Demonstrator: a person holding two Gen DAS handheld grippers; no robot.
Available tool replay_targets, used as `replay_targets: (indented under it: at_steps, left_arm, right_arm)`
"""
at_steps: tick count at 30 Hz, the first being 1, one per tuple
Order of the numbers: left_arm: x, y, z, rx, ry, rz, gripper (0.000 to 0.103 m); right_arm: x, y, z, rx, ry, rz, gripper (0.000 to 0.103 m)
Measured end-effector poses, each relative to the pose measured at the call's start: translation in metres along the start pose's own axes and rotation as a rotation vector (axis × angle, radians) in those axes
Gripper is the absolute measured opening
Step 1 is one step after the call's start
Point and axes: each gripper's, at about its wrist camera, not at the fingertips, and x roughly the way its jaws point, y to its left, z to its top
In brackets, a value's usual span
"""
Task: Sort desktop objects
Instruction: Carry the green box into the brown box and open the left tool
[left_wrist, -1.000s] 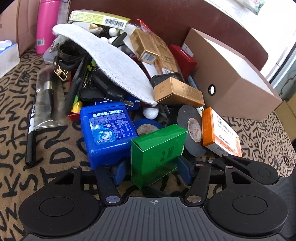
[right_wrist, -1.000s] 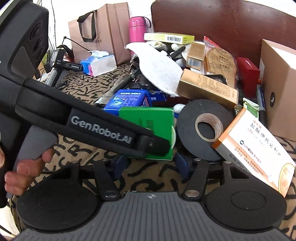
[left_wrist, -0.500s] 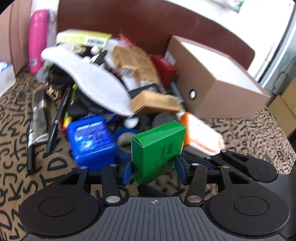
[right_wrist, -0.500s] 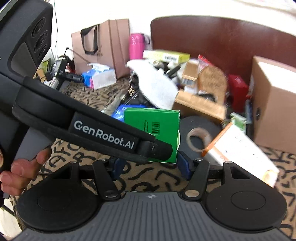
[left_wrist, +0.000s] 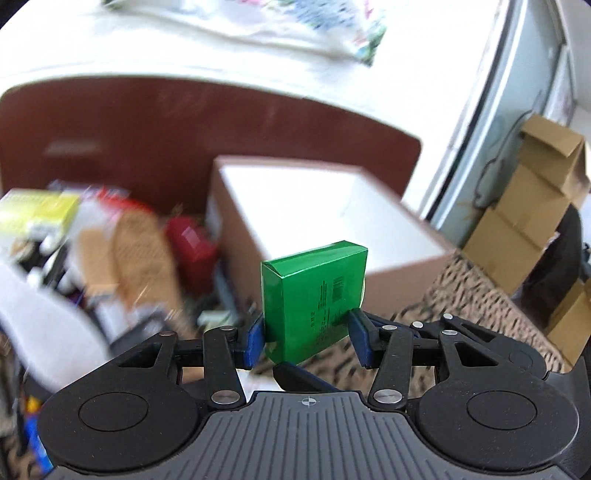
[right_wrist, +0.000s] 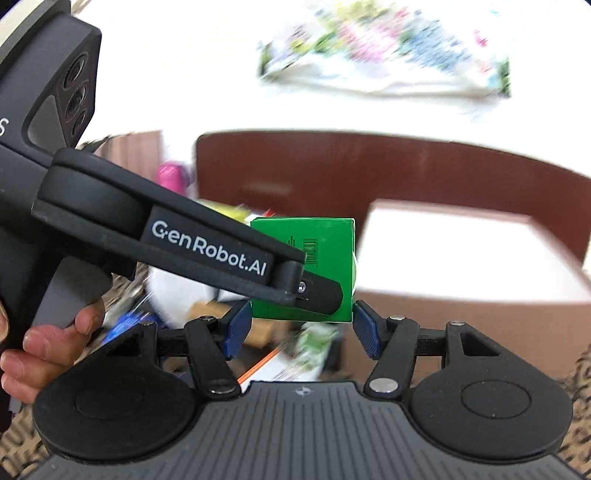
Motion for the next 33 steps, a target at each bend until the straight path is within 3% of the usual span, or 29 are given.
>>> replay_targets:
  at_steps: [9,20,21,23,25,28,33]
  left_arm:
    - [0.068,0.001,0.039,-0.029,0.022,-0.088,0.050]
    - [0.112,0.011,0.042,-0.043,0.066,-0.090,0.051]
    - [0.113,0.012,0.042,-0.045,0.067,-0.088,0.062]
    - [0.115,0.013,0.042,-0.049,0.067,-0.066,0.066]
    - [0.114,0.013,0.043,-0.047,0.051,-0.087,0.085]
    - [0.104,0.010,0.044,-0.043,0.009,-0.101,0.102]
    - [0.095,0.004,0.043,-0.033,-0.010,-0.066,0.103]
  right_arm:
    - [0.036,-0.047,0.014,0.062,-0.026,-0.104,0.066]
    - [0.066,-0.073,0.009,0.106,0.015,-0.122,0.066]
    - [0.067,-0.073,0.009,0.103,0.014,-0.123,0.066]
    - [0.068,-0.072,0.010,0.098,0.012,-0.125,0.067]
    - [0.069,-0.071,0.010,0.094,0.007,-0.129,0.078]
    - [0.068,-0.072,0.011,0.084,-0.008,-0.184,0.087]
    - [0.062,-0.075,0.012,0.103,-0.021,-0.198,0.097]
